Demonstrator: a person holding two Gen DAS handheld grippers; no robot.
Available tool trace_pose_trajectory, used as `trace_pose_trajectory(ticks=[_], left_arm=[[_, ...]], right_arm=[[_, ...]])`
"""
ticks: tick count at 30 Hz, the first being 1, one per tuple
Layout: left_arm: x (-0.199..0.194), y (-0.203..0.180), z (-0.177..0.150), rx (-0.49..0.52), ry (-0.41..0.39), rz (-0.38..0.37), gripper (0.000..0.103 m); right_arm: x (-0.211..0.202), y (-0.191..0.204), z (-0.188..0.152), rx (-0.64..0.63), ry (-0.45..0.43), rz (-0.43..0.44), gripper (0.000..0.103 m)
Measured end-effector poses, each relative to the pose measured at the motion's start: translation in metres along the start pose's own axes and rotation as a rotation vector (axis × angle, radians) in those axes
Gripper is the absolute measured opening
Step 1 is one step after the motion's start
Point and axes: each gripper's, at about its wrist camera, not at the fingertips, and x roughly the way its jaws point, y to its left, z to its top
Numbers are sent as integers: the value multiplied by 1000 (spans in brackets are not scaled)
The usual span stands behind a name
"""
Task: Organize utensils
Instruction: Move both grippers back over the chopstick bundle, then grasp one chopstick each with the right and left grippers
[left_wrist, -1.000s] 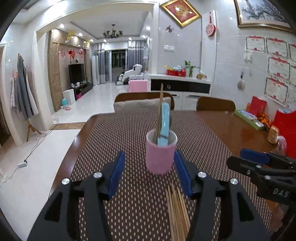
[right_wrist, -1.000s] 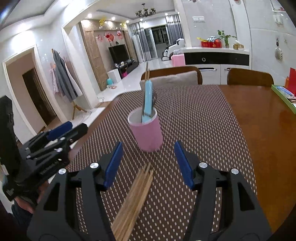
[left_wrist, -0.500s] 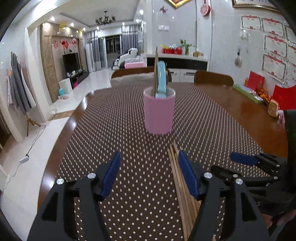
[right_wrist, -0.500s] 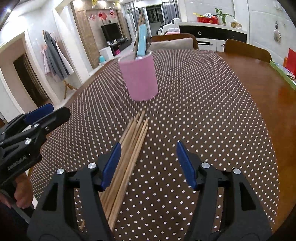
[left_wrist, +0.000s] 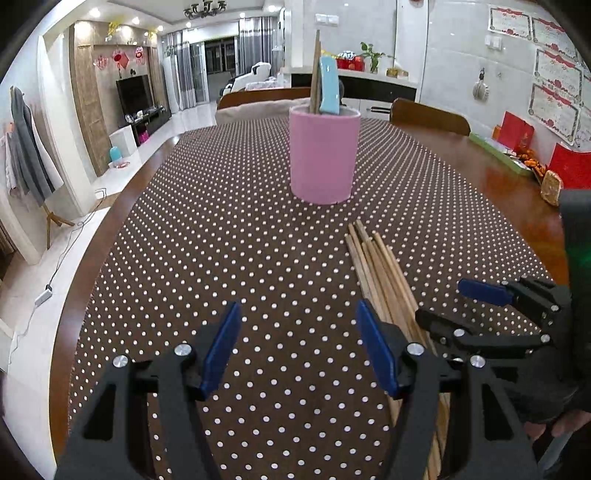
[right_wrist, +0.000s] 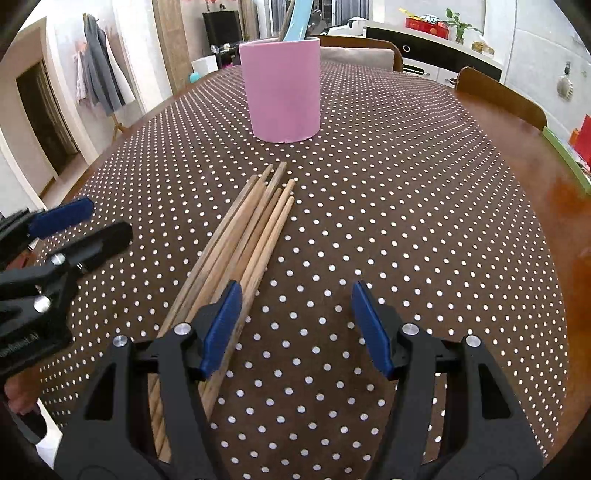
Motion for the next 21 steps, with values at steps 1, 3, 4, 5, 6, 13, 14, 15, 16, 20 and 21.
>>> trace_pose_trajectory(ticks=[1, 3, 4, 5, 6, 13, 14, 15, 16, 20, 21], left_arm=[[3, 0, 0, -3, 8, -1, 64], [8, 1, 0, -12, 29, -11, 64], [10, 2, 1, -15, 37, -16, 64], [12, 1, 1, -15, 43, -24, 64], [14, 0, 0, -14, 44, -25, 64], [29, -14, 5, 5, 75, -34, 64], [32, -16, 6, 11, 80, -31, 64], [35, -18, 7, 18, 86, -30, 64], [37, -19, 7, 19, 89, -29, 65], [48, -26, 10, 23, 115, -22, 67], [50, -27, 10, 28, 121, -20, 67]], right_arm=[[1, 0, 2, 0, 8, -6, 61], [5, -3, 6, 9, 23, -14, 61], [7, -4, 10, 9, 29, -13, 61], [10, -5, 12, 5, 37, -8, 59], [12, -5, 15, 0, 47, -6, 54], [15, -8, 23, -20, 42, -58, 14], [15, -13, 23, 5, 36, -42, 12], [15, -17, 22, 25, 33, -25, 10], [15, -23, 22, 41, 27, 1, 8], [13, -34, 19, 92, 11, 79, 7], [13, -36, 19, 97, 10, 88, 7]])
